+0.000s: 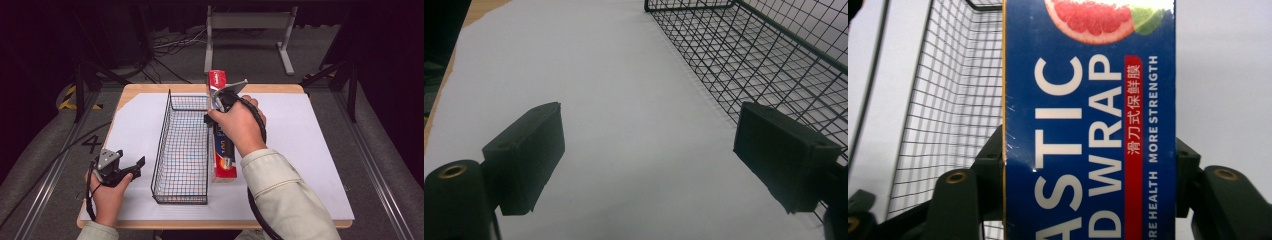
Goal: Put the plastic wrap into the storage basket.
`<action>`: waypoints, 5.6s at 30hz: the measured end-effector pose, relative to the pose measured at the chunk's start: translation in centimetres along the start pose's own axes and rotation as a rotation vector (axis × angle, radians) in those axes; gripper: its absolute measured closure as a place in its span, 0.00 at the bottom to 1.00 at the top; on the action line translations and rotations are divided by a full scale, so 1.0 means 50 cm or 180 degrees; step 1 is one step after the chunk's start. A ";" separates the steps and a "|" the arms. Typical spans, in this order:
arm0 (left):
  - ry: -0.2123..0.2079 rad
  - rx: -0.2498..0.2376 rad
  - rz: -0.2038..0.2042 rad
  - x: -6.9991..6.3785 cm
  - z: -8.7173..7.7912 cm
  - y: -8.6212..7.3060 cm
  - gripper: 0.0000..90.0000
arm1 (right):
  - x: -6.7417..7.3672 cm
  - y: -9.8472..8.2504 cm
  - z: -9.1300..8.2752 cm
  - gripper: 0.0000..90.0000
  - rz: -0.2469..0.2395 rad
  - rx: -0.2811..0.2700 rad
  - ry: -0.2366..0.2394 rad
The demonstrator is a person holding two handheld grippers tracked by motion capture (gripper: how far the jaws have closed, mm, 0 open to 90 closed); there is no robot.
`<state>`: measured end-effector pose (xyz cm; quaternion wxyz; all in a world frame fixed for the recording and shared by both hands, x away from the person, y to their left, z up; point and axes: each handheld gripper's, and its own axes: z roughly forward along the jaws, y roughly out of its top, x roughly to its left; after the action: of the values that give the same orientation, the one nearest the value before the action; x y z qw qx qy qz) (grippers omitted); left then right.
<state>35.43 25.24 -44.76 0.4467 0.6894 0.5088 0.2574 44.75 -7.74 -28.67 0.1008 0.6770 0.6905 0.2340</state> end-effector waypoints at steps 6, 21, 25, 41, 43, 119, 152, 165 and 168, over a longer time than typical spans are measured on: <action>0.0014 0.0011 0.0009 0.000 -0.001 0.000 0.15 | 0.032 -0.002 0.006 0.44 0.0046 0.0026 0.0075; 0.0079 0.0008 0.0103 -0.001 -0.016 -0.005 0.15 | 0.094 -0.013 0.047 0.44 0.0110 0.0132 0.0237; 0.0085 0.0024 0.0092 -0.001 -0.015 -0.006 0.15 | 0.100 -0.016 0.061 0.44 0.0169 0.0133 0.0277; 0.0056 0.0037 0.0117 -0.002 -0.012 -0.005 0.15 | 0.112 -0.049 0.144 0.44 0.0216 0.0204 0.0249; 0.0035 0.0052 0.0126 -0.004 -0.011 -0.005 0.15 | 0.112 -0.053 0.152 0.43 0.0242 0.0206 0.0235; 0.0055 -0.0019 0.0143 -0.003 -0.025 -0.010 0.15 | 0.146 -0.063 0.214 0.37 0.0228 0.0418 -0.0213; 0.0141 -0.0016 0.0252 -0.002 -0.025 -0.009 0.15 | 0.051 -0.001 0.094 0.28 -0.1425 -0.0689 0.0394; -0.0222 0.0116 0.0177 -0.005 -0.028 -0.003 0.16 | -0.066 0.001 0.033 0.27 -0.1775 -0.0893 0.0579; -0.0248 0.0154 0.0231 -0.007 -0.031 0.001 0.16 | -0.095 0.001 0.026 0.27 -0.1800 -0.0917 0.0517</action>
<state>34.07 25.45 -43.98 0.4397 0.7275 0.4718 0.2340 45.69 -12.15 -30.63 0.2012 0.4163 0.8167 0.3452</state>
